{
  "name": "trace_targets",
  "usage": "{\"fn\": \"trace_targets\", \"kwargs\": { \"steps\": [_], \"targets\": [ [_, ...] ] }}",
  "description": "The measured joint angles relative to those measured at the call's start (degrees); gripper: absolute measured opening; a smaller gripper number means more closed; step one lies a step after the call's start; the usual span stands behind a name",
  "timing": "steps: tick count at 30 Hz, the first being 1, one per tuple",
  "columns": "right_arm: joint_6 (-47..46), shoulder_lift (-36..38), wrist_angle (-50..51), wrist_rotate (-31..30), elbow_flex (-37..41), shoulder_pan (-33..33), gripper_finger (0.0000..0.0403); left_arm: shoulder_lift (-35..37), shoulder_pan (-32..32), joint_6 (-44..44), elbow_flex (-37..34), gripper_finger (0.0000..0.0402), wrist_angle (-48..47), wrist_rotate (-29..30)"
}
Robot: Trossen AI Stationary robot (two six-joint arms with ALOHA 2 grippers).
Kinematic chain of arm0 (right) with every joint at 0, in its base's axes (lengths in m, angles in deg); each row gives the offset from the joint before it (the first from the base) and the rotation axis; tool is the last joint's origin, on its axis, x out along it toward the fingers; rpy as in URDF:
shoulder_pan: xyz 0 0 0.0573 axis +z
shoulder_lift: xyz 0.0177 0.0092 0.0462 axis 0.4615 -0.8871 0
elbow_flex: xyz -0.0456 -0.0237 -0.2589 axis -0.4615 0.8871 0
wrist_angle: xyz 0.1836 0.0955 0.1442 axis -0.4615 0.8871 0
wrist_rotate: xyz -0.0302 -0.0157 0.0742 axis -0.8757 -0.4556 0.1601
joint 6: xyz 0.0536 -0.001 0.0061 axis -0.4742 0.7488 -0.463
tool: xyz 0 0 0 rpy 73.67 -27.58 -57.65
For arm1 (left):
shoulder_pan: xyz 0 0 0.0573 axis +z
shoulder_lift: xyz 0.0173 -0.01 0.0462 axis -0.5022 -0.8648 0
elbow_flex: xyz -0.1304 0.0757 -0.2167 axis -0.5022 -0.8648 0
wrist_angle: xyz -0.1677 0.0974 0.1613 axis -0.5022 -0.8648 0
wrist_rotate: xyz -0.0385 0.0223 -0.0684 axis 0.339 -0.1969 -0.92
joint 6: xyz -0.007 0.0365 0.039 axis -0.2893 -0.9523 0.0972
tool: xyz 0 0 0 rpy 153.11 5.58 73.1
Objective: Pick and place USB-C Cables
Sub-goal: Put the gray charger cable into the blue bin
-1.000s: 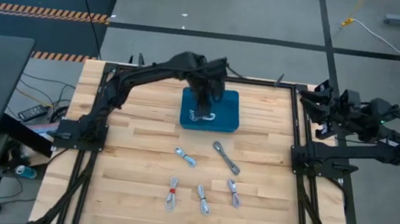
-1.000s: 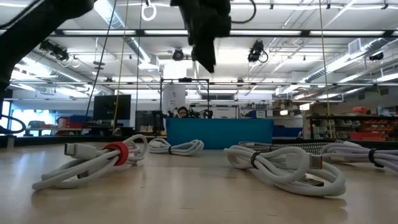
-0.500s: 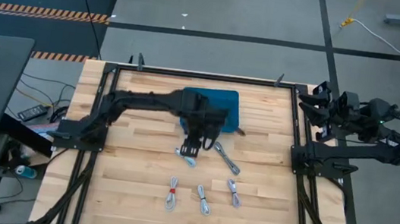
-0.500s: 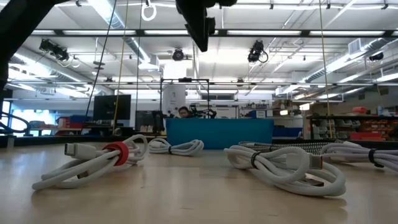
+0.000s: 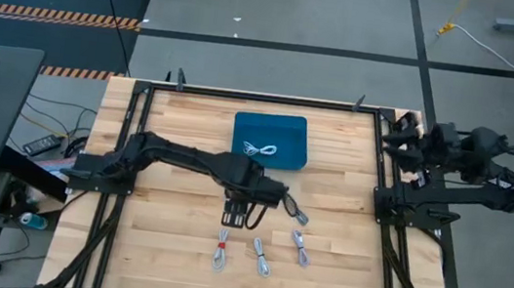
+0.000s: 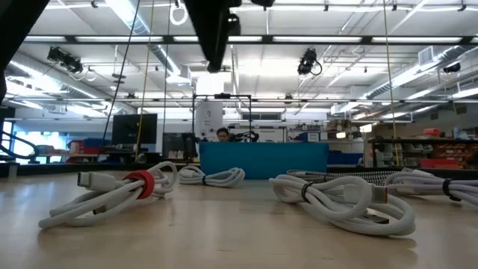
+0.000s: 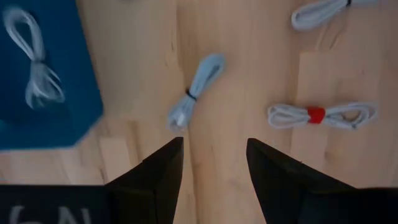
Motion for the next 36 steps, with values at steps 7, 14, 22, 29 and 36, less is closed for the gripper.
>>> {"fn": "trace_targets", "kwargs": {
  "steps": [7,14,22,29,36],
  "targets": [
    [-14.4,-3.2,23.5,0.1,0.0,0.0,0.0126,0.4,1.0,7.8,-2.3,0.0183,-1.6,0.1],
    [-23.0,-10.9,33.4,4.8,0.0,0.1,0.0125,1.5,3.6,7.5,-2.3,0.0183,-1.6,0.5],
    [-27.3,-25.0,37.5,7.4,0.0,4.4,0.0125,3.2,5.3,7.2,-2.3,0.0183,-1.5,0.5],
    [-31.2,-37.9,36.2,5.9,0.0,11.0,0.0125,8.8,7.2,7.1,-2.3,0.0183,-1.6,0.8],
    [-36.0,-45.7,24.5,-0.4,0.0,15.8,0.0126,16.8,9.0,5.9,-2.3,0.0177,-1.5,4.5]
  ]
}}
